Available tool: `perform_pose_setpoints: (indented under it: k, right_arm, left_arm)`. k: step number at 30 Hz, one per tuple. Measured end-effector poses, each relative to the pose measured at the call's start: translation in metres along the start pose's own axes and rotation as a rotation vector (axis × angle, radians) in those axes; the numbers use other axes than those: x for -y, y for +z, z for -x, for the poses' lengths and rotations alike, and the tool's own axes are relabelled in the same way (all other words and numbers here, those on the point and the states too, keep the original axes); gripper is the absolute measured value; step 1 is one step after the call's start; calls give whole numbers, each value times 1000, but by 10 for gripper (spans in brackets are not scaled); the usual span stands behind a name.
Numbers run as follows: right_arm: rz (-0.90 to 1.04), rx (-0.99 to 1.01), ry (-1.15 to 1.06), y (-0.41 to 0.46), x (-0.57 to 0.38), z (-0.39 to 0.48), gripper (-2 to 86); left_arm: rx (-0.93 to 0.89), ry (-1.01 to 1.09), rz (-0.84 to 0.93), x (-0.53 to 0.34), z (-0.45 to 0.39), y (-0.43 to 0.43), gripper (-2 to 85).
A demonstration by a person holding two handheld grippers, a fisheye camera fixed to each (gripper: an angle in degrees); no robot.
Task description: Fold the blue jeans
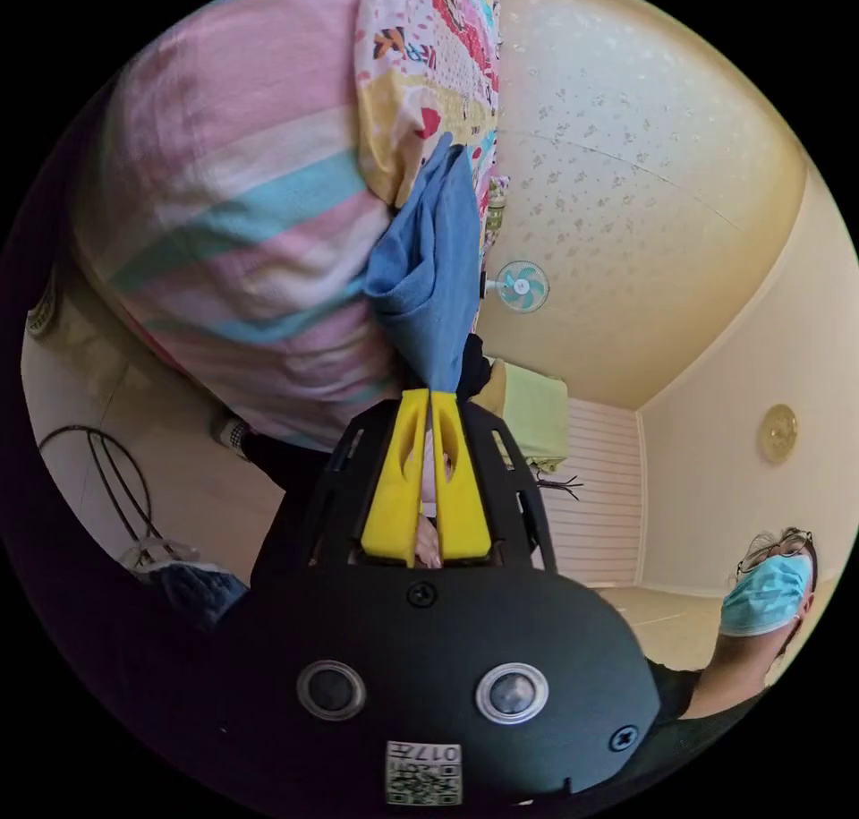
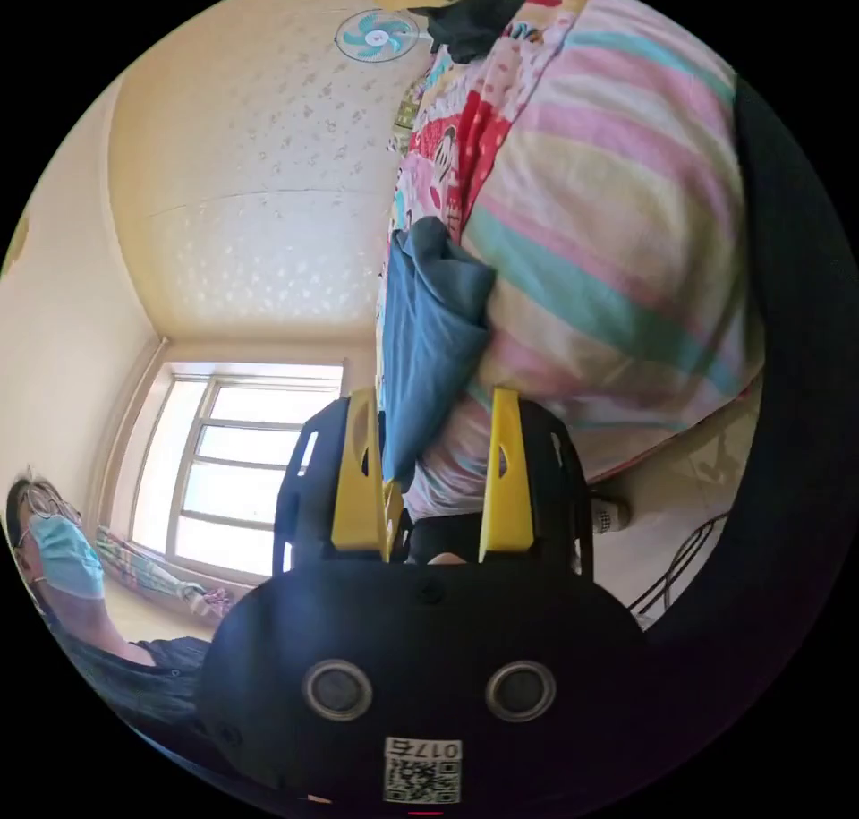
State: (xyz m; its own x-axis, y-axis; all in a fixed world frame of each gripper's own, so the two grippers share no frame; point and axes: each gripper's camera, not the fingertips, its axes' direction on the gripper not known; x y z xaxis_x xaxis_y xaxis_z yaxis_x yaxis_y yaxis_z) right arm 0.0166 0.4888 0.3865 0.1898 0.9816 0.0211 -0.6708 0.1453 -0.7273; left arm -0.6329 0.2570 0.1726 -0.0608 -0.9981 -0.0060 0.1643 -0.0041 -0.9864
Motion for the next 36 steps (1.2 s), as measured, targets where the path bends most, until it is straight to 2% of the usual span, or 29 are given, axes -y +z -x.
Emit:
perform_pose_setpoints:
  k: [2,5,10,15,18,21,22,24,26,29,31,33,35,36]
  right_arm:
    - [7,25,-14,21,4,0,169]
    - [-54,-115,-27,41,13,15,166]
    - [-16,-298,-51,42,24,32,117]
    - [-69,29,297,9,33,-8,95]
    - [-140,96,252,-10,26,-3,99]
    - [-188,82,187,-17,35,1,112]
    - [-189,90,181,-16,39,0,115]
    - [-163,76,103,-7,58,-2,112]
    - [-126,8,51,-1,70,0,93]
    - [-97,54,80,-7,73,9,65]
    - [-52,134,142,-12,68,20,56]
    - [-1,265,223,-19,55,47,49]
    - [39,309,185,-23,52,83,46]
    - [85,307,135,-21,57,107,43]
  left_arm:
    - [34,28,21,-5,-3,4,-8]
    - [47,82,43,-12,-10,3,-9]
    - [117,210,54,-47,-21,-12,-9]
    - [320,564,-84,-85,-61,-30,-1]
    - [354,649,-42,-77,-74,-21,54]
    - [328,864,46,-86,-85,5,104]
    - [309,987,126,-96,-89,23,131]
    - [397,1088,243,-111,-89,57,172]
    - [601,1236,331,-136,-77,103,185]
    - [786,1378,224,-168,-62,121,138]
    - [789,1360,224,-178,-64,117,111]
    - [703,1306,276,-181,-76,102,71]
    - [416,1167,313,-178,-104,58,52]
    - [338,1142,305,-177,-110,45,51]
